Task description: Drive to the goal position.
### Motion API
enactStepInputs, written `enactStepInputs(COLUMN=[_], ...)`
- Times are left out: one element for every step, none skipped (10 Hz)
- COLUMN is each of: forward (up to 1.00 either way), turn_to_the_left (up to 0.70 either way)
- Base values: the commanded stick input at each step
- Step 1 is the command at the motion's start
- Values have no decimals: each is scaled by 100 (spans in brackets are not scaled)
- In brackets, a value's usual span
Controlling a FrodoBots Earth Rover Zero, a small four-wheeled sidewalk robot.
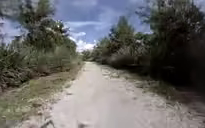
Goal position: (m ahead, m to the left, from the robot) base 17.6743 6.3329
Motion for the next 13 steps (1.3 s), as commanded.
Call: enactStepInputs(forward=[85, 85, 85, 85, 85, 85, 85, 85, 85, 85, 85, 85, 85], turn_to_the_left=[0, 0, 0, 0, 0, 0, 0, 0, 0, 0, 0, 0, 0])
